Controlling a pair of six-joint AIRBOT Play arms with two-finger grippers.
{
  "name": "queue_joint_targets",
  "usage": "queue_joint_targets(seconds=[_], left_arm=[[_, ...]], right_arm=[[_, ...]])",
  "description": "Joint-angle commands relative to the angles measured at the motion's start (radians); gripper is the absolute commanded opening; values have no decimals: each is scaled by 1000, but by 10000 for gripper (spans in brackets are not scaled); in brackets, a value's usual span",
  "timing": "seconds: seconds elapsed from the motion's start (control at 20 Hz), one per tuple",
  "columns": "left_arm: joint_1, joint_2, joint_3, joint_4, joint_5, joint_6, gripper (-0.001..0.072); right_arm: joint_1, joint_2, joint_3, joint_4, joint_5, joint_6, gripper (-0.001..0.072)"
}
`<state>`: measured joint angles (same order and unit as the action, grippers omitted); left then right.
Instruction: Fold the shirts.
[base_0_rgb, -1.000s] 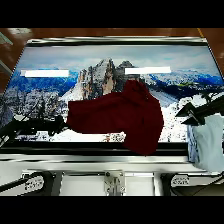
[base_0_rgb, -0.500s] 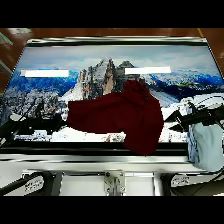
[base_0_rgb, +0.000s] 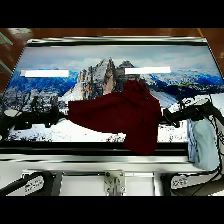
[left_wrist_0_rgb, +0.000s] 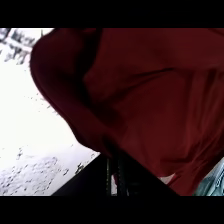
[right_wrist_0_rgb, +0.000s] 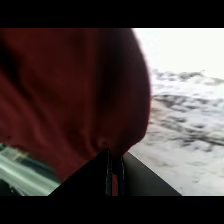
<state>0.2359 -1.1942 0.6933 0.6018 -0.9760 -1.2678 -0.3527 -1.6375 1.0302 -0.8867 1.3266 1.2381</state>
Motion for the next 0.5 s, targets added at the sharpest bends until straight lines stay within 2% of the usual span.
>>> queue_joint_targets(seconds=[0.0, 0.1, 0.2, 0.35, 0.45], left_arm=[[0, 82, 168, 63, 2, -45, 37], [0, 186, 361, 161, -3, -31, 38], [1, 293, 590, 218, 2, -27, 39], [8, 415, 929, 219, 51, -27, 40], [8, 481, 1088, 264, 56, -27, 40]], right_arm=[[13, 112, 100, 90, 102, -109, 66], [13, 256, 248, 159, 108, -197, 66], [13, 417, 444, 200, 42, -198, 66], [13, 671, 715, 192, -183, -200, 66], [13, 827, 810, 154, -333, -194, 66]])
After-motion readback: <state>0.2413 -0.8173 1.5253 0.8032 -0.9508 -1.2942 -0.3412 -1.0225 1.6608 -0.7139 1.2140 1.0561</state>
